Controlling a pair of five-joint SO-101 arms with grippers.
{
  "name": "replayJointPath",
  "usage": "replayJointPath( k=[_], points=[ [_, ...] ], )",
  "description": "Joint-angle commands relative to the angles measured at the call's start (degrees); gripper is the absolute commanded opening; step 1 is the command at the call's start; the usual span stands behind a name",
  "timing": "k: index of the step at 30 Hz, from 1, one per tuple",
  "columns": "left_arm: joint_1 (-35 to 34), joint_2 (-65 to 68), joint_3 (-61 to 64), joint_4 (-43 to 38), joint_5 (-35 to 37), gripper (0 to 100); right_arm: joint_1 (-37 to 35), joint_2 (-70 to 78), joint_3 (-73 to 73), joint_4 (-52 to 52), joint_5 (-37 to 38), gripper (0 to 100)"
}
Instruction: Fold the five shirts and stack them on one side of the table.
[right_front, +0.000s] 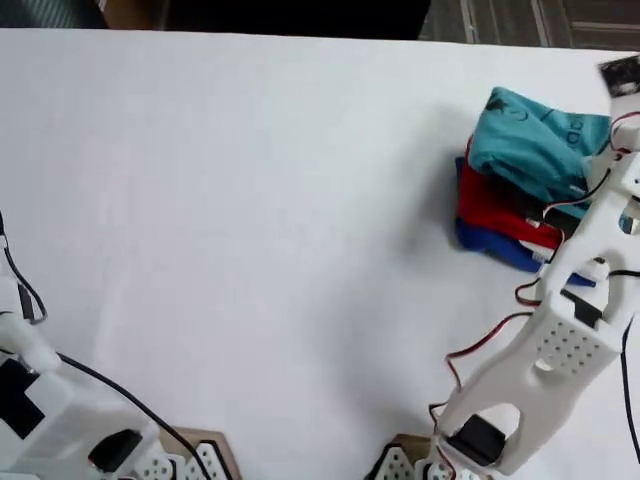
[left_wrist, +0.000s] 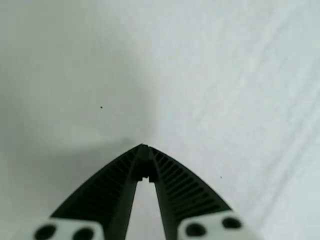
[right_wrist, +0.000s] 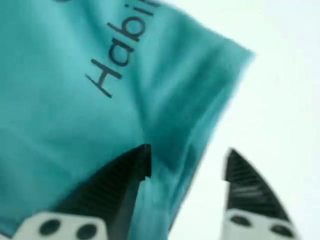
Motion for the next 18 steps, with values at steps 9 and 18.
replayJointPath(
  k=[9,18],
  points=[
    [0.5,-3.1,-0.7,-0.8,0.4,3,-5.5,-11.5,-0.3,1.5,-11.1,10.9],
    [0.6,-3.2,-0.7,-0.7,0.3,3,-4.4,-1.7,-0.4,6.6,-11.5,2.0]
  ],
)
